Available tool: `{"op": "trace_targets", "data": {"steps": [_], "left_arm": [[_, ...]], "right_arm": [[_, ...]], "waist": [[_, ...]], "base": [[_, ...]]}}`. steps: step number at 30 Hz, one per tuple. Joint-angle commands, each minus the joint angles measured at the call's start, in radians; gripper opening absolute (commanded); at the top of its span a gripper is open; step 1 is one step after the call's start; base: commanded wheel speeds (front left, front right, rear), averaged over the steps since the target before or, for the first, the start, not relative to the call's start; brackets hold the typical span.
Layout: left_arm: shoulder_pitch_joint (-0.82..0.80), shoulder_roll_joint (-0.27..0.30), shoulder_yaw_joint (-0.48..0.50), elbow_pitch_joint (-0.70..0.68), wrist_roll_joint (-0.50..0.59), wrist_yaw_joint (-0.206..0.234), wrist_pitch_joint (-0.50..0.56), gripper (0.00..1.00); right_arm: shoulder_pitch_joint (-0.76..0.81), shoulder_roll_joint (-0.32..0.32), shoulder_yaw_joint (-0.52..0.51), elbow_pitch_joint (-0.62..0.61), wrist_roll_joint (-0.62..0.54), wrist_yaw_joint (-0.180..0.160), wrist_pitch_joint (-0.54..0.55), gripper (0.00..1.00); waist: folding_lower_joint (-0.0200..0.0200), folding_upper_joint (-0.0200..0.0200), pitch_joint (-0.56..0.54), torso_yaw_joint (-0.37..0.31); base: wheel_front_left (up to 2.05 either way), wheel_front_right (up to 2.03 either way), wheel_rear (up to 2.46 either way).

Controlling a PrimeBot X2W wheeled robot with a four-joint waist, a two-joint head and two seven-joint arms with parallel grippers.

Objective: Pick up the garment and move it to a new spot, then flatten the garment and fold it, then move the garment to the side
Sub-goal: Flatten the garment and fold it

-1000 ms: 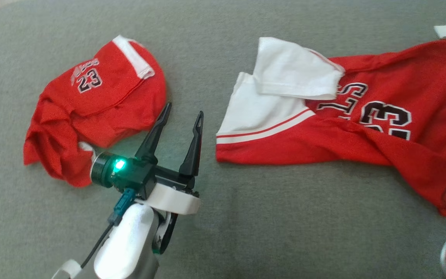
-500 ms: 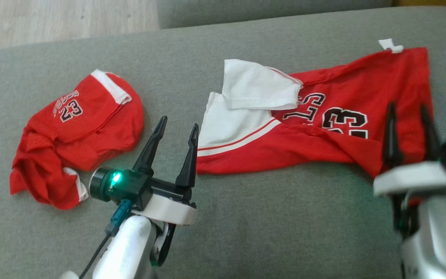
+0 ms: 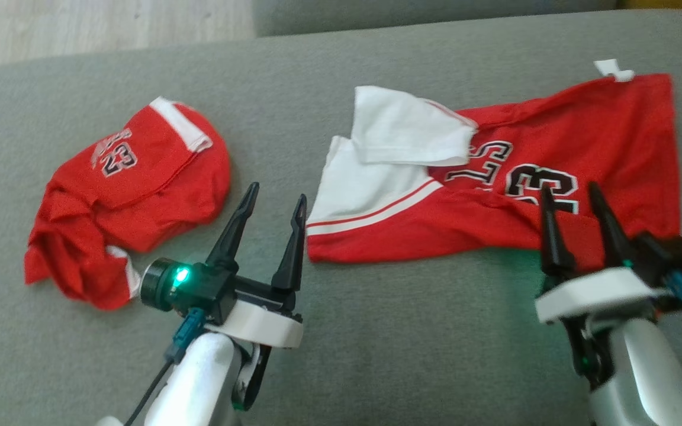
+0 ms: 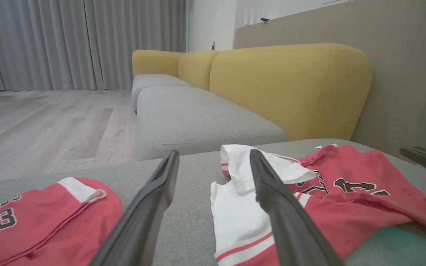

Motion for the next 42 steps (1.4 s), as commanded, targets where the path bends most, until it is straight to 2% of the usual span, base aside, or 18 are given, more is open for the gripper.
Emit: {"op": "trace_targets", "data": {"steps": [1,4,7,11,17,18,19,28,34,35,36,42], "left_arm": [[-0.039,0.003,0.023,-0.030,-0.007,0.000,-0.008,1.00],[-0.049,0.003,0.011,-0.028,-0.014,0.002,-0.008,1.00],[-0.057,0.003,-0.001,-0.027,-0.021,0.006,-0.008,1.00],[-0.069,0.003,-0.018,-0.025,-0.030,0.013,-0.008,1.00],[-0.074,0.003,-0.025,-0.027,-0.034,0.018,-0.008,1.00],[-0.075,0.003,-0.025,-0.028,-0.034,0.019,-0.008,1.00],[-0.076,0.003,-0.026,-0.028,-0.034,0.020,-0.008,1.00],[-0.078,0.003,-0.040,-0.036,-0.040,0.026,-0.008,1.00],[-0.085,0.003,-0.068,-0.035,-0.053,0.027,-0.008,1.00],[-0.087,0.003,-0.073,-0.035,-0.056,0.028,-0.008,1.00],[-0.087,0.003,-0.078,-0.035,-0.060,0.030,-0.008,1.00],[-0.083,0.003,-0.090,-0.035,-0.072,0.042,-0.008,1.00]], "right_arm": [[-0.059,-0.002,0.041,-0.033,0.008,-0.001,0.024,1.00],[-0.109,-0.002,0.062,-0.001,0.030,-0.001,0.092,1.00],[-0.161,-0.002,0.074,0.046,0.109,-0.001,0.148,1.00],[-0.241,-0.002,0.047,0.155,0.282,-0.001,0.234,1.00],[-0.301,-0.002,0.033,0.234,0.347,-0.001,0.271,1.00],[-0.310,-0.002,0.036,0.242,0.356,-0.001,0.274,0.61],[-0.319,-0.002,0.039,0.247,0.355,-0.001,0.273,0.00],[-0.428,-0.035,0.018,0.248,0.360,-0.001,0.278,0.00],[-0.560,-0.090,-0.073,0.328,0.344,-0.001,0.307,0.00],[-0.587,-0.097,-0.103,0.359,0.342,-0.001,0.305,0.19],[-0.615,-0.105,-0.130,0.394,0.331,-0.001,0.301,1.00],[-0.780,-0.131,-0.259,0.580,0.289,-0.001,0.251,1.00]], "waist": [[0.0000,0.0000,0.023,0.026],[0.0000,0.0000,0.047,0.060],[0.0000,0.0000,0.066,0.094],[0.0000,0.0000,0.089,0.143],[0.0000,0.0000,0.102,0.173],[0.0000,0.0000,0.104,0.177],[0.0000,0.0000,0.107,0.180],[0.0000,0.0000,0.122,0.211],[0.0000,0.0000,0.130,0.258],[0.0000,0.0000,0.130,0.267],[0.0000,0.0000,0.131,0.275],[0.0000,0.0000,0.136,0.312]], "base": [[0.00,0.00,0.00],[0.00,0.00,0.00],[0.00,0.00,0.00],[0.00,0.00,0.00],[0.00,0.00,0.00],[0.00,0.00,0.00],[0.00,0.00,0.00],[0.00,0.00,0.00],[0.00,0.00,0.00],[0.00,0.00,0.00],[0.00,0.00,0.00],[0.00,0.00,0.00]]}}
